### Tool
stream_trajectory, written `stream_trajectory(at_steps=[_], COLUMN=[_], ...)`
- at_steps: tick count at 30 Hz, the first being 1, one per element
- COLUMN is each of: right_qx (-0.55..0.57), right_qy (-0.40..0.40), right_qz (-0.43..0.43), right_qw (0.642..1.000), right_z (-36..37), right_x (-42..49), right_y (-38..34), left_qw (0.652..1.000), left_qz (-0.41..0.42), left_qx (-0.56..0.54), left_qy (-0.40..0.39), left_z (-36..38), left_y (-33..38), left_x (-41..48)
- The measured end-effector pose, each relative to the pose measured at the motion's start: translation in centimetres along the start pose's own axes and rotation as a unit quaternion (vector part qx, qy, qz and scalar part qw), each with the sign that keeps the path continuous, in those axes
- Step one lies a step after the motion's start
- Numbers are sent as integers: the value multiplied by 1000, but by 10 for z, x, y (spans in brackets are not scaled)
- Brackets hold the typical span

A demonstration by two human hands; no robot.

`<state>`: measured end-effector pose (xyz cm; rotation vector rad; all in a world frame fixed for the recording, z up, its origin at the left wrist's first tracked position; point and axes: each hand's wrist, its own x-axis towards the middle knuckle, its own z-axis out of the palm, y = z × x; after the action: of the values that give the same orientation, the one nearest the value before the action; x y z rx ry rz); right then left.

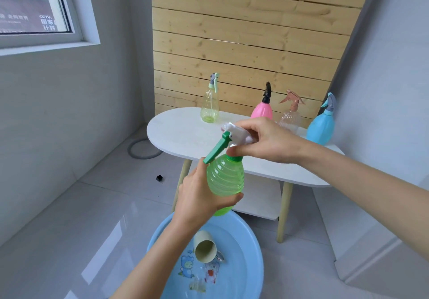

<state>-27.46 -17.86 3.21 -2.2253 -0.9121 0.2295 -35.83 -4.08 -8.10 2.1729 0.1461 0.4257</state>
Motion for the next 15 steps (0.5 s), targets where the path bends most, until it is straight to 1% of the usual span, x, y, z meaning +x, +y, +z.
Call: stream_trajectory(at_steps=[1, 3, 6, 11, 15], right_qx=[19, 45, 93, 99, 69], right_qy=[-2, 26, 59, 106, 124], right_qz=[11, 28, -5, -47, -54], right_qw=[1000, 998, 994, 988, 988], right_z=[-1, -2, 3, -2, -9], right_x=[-2, -8, -15, -18, -14], right_y=[0, 3, 11, 20, 32], left_qw=[1000, 999, 999, 998, 999], left_qz=[-4, -9, -1, 15, 27], left_qx=[-22, -47, -45, -47, -44], left_qy=[-8, -18, -29, -37, -10], left_z=[0, 2, 6, 18, 33], left_y=[0, 2, 4, 8, 15], left_x=[1, 2, 4, 9, 19])
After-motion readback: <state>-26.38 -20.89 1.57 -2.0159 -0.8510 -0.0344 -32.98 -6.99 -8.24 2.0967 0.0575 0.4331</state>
